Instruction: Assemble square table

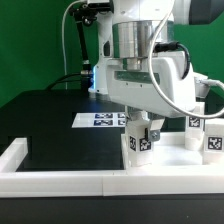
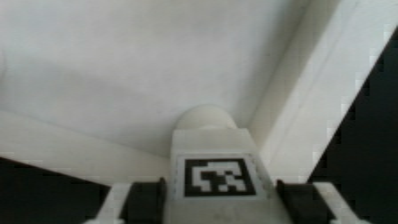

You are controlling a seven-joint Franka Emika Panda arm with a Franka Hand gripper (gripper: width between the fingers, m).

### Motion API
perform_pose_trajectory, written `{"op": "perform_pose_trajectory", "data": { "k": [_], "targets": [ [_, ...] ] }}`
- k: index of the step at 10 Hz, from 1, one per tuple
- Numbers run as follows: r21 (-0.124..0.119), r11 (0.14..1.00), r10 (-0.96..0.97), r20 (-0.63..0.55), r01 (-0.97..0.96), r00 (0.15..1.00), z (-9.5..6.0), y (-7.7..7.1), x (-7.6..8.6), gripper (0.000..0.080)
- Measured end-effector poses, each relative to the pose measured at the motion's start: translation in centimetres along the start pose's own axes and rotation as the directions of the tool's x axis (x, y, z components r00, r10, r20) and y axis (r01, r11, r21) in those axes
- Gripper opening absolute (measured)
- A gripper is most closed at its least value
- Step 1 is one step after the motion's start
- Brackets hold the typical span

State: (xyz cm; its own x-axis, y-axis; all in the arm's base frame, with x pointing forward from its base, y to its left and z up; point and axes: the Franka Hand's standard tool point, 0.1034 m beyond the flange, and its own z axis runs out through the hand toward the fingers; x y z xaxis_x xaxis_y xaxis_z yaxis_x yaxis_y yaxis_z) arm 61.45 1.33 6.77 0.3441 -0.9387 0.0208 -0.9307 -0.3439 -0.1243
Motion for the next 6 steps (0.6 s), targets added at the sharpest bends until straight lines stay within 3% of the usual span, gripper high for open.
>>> {"op": "perform_pose_trajectory", "data": {
  "k": [2, 3, 6],
  "targets": [
    [0.0, 0.993, -0.114, 0.001, 0.114, 0.993, -0.01, 0.01, 0.02, 0.0536],
    [0.0, 0.987, -0.159, 0.0, 0.159, 0.987, -0.04, 0.04, 0.13, 0.0616],
    [0.0, 0.891, -0.454, -0.001, 0.454, 0.891, -0.07, 0.09, 0.32, 0.0648]
  ]
}}
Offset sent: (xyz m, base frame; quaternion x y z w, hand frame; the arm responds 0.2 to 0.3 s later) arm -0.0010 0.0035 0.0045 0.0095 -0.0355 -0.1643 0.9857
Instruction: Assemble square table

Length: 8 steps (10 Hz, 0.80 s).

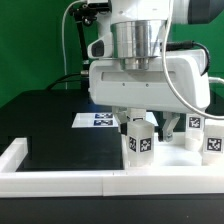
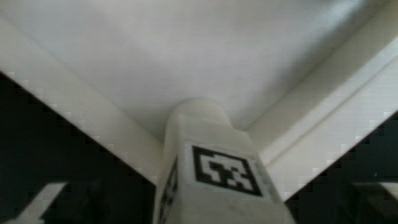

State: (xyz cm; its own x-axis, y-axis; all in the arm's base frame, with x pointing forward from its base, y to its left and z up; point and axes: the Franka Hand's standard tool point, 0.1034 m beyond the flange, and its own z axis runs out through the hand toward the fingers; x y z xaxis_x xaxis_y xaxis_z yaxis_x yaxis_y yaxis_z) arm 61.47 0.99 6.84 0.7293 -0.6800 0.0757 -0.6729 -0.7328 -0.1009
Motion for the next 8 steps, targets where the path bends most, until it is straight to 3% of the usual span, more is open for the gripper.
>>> {"op": "perform_pose_trajectory", "data": {
  "k": [2, 6, 8],
  "targets": [
    [-0.001, 0.976, -0.217, 0.008, 0.217, 0.976, -0.05, -0.03, -0.18, 0.0649],
    [-0.004, 0.794, -0.608, 0.035, 0.608, 0.793, 0.0, 0.43, -0.39, 0.0649],
    [-0.008, 0.711, -0.702, 0.034, 0.703, 0.711, -0.22, 0.34, -0.23, 0.0649]
  ]
}}
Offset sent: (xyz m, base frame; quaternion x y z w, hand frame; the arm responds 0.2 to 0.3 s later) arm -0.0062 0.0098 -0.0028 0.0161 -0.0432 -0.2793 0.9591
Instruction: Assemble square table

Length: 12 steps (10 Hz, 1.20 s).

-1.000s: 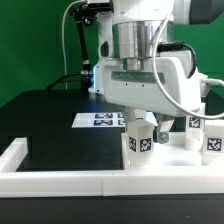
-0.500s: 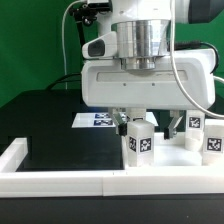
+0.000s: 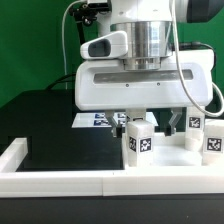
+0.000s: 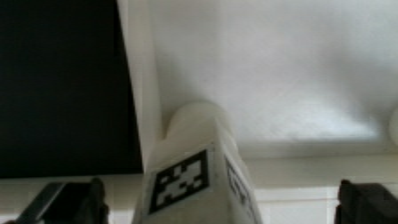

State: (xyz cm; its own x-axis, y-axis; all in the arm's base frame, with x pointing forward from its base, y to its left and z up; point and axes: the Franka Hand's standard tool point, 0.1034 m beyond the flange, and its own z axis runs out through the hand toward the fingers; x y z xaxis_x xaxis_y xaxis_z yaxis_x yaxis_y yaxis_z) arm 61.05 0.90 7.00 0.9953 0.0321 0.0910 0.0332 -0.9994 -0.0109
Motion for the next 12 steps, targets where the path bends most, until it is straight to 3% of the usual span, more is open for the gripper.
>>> {"op": "perform_pose_trajectory", "data": {
  "k": [3, 6, 8, 9, 10, 12],
  "targets": [
    [-0.028, 0.983, -0.183, 0.002, 0.183, 0.983, -0.25, 0.22, 0.42, 0.0649],
    [-0.038, 0.959, -0.28, 0.001, 0.28, 0.96, -0.39, 0.38, 0.68, 0.0649],
    [-0.038, 0.96, -0.278, 0.003, 0.278, 0.961, -0.34, 0.46, 0.63, 0.0374],
    [-0.038, 0.962, -0.271, 0.002, 0.271, 0.963, -0.33, 0.46, 0.63, 0.0374],
    [-0.038, 0.967, -0.253, 0.001, 0.253, 0.967, -0.36, 0.45, 0.65, 0.0291],
    [-0.036, 0.974, -0.225, -0.001, 0.224, 0.974, -0.36, 0.43, 0.65, 0.0291]
  ]
}}
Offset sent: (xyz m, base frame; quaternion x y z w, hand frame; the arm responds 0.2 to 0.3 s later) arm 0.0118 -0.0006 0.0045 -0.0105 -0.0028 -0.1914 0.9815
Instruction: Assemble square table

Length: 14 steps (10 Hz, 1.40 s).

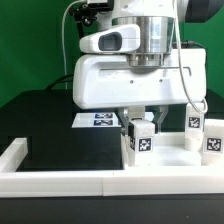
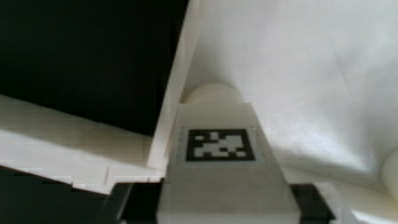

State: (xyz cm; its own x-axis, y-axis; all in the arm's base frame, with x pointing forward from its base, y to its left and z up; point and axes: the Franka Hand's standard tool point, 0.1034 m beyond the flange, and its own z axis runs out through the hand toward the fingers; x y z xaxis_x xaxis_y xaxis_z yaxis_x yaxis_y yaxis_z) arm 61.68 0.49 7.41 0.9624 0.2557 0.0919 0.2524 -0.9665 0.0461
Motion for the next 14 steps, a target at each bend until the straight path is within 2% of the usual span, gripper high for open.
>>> {"op": "perform_pose_trajectory", "data": {
  "k": [2, 5, 8, 9, 11, 12, 13, 14],
  "targets": [
    [0.008, 0.982, 0.188, -0.002, -0.188, 0.982, 0.02, -0.02, -0.01, 0.0291],
    [0.021, 0.849, 0.528, -0.007, -0.527, 0.849, 0.11, -0.13, 0.04, 0.0291],
    [0.021, 0.724, 0.69, -0.02, -0.689, 0.724, 0.16, -0.16, 0.01, 0.0297],
    [0.014, 0.674, 0.739, -0.022, -0.739, 0.674, 0.16, -0.07, -0.09, 0.0308],
    [0.007, 0.667, 0.745, -0.023, -0.745, 0.666, 0.15, 0.03, -0.21, 0.0308],
    [0.008, 0.666, 0.746, -0.022, -0.746, 0.666, 0.19, -0.01, -0.22, 0.0339],
    [0.008, 0.666, 0.746, -0.022, -0.746, 0.666, 0.2, -0.02, -0.22, 0.0516],
    [0.008, 0.666, 0.746, -0.022, -0.746, 0.666, 0.2, -0.02, -0.22, 0.0516]
  ]
}}
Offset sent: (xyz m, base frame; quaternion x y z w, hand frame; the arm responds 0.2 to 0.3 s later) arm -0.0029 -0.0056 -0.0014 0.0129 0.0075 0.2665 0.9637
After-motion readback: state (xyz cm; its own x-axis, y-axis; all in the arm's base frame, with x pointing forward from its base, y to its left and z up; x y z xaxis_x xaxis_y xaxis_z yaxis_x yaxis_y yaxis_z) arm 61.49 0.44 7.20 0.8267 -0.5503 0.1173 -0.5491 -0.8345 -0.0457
